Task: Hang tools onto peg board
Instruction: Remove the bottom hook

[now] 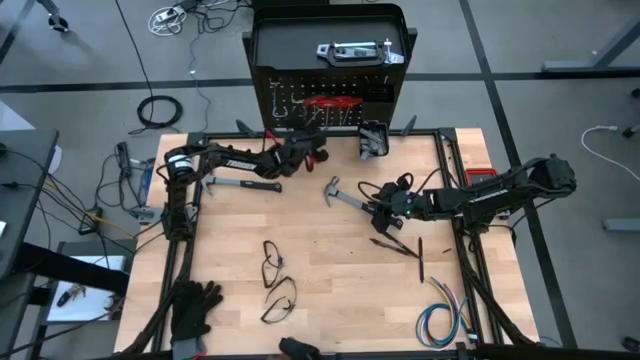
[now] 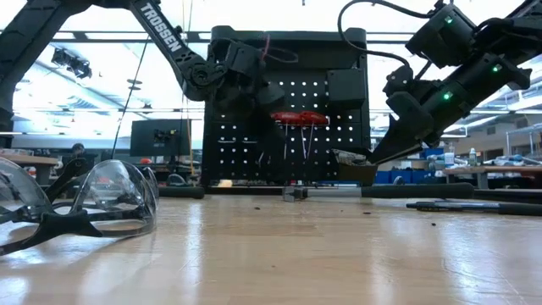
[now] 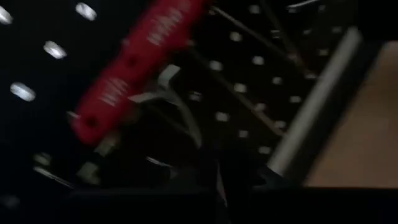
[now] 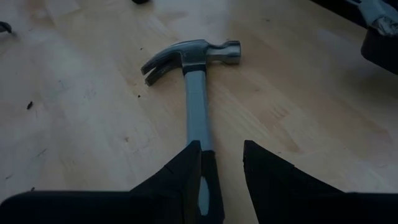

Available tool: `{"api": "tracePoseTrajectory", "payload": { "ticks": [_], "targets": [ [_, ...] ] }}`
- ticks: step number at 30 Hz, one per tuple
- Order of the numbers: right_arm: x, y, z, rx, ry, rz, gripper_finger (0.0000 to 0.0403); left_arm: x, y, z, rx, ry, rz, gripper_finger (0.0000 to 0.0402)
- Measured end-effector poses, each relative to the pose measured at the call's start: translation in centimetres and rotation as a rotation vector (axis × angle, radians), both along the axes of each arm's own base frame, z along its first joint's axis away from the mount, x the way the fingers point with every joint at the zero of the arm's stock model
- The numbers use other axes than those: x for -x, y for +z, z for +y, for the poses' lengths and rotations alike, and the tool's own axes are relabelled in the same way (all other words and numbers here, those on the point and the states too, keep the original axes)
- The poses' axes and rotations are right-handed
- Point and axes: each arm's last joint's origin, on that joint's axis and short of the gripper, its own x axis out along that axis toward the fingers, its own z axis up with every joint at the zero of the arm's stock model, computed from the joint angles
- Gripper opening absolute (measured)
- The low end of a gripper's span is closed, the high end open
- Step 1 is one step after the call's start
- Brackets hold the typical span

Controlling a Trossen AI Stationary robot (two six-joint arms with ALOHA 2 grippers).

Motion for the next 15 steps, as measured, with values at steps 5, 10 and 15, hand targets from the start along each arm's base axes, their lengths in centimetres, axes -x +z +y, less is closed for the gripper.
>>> {"api": "tracePoseTrajectory", "payload": {
  "ticks": [5, 10, 15],
  "targets": [
    [0.1, -0.1, 0.0, -0.005, -0.003, 0.008, 0.0128, -0.1, -1.1, -2.0, 0.085, -0.011, -0.177, 0.0032],
    [0.8, -0.4, 0.2, -0.052, 0.019, -0.026, 0.0124, 0.9, -2.7, -4.4, 0.139, -0.025, -0.397, 0.0028],
    [1.7, 0.0, 0.0, -0.022, 0.071, -0.142, 0.0110, 1.4, -2.8, -3.7, 0.165, 0.032, -0.489, 0.0025]
  ]
}}
